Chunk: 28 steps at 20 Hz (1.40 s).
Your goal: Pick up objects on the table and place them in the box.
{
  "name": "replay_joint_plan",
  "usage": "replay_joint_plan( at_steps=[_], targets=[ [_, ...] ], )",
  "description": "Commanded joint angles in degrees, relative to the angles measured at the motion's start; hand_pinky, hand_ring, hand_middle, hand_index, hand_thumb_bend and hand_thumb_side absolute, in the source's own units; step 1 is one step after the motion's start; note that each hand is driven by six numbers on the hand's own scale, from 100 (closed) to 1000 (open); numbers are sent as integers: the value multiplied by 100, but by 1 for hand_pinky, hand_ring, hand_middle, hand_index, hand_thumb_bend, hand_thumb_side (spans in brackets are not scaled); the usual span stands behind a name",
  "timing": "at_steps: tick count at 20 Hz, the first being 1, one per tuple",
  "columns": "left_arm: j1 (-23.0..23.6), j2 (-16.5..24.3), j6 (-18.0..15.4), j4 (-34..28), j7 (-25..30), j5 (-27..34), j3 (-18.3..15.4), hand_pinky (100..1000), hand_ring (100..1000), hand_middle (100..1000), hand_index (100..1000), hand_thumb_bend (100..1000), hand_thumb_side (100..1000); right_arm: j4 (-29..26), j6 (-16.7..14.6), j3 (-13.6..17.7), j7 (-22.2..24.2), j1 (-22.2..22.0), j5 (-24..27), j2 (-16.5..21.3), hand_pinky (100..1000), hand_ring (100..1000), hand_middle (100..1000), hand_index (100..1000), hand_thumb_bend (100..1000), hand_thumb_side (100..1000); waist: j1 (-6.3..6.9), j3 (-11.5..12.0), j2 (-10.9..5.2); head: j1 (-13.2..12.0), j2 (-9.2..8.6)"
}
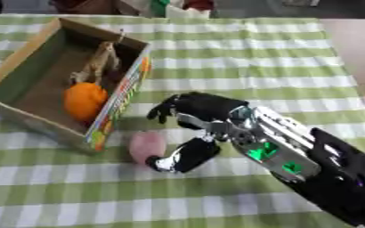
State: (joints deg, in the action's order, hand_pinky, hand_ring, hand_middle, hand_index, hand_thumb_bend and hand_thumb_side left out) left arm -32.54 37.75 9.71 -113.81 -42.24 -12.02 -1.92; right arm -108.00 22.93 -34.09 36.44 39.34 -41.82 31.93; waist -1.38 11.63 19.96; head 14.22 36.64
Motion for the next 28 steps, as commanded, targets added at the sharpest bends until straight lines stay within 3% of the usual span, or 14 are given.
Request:
replay_joint_plan(
  at_steps=[1,6,13,22,28],
  targets=[
    [-78,86,2,-78,8,14,-47,772,759,753,868,100,997,40,-21,-17,-44,83,-37,10,768,858,712,853,373,613,29,7,-94,7,-68],
    [-82,83,2,-78,12,14,-44,772,759,753,868,100,996,84,-80,-64,-93,100,21,-28,762,843,651,769,337,544,33,10,-93,2,-67],
    [-83,86,3,-78,7,13,-47,772,759,753,868,100,995,190,-105,-101,-103,136,55,-59,740,806,580,701,100,450,31,9,-102,25,-55],
    [-81,82,1,-78,-2,13,-50,772,759,753,868,100,995,313,-47,-149,-453,176,-75,-99,704,743,528,652,100,335,31,13,-98,49,-26],
    [-84,80,-2,-78,-5,15,-51,772,759,753,868,100,994,464,-32,-175,-706,190,-165,-132,665,659,451,558,100,278,31,12,-93,51,-34]
  ],
)
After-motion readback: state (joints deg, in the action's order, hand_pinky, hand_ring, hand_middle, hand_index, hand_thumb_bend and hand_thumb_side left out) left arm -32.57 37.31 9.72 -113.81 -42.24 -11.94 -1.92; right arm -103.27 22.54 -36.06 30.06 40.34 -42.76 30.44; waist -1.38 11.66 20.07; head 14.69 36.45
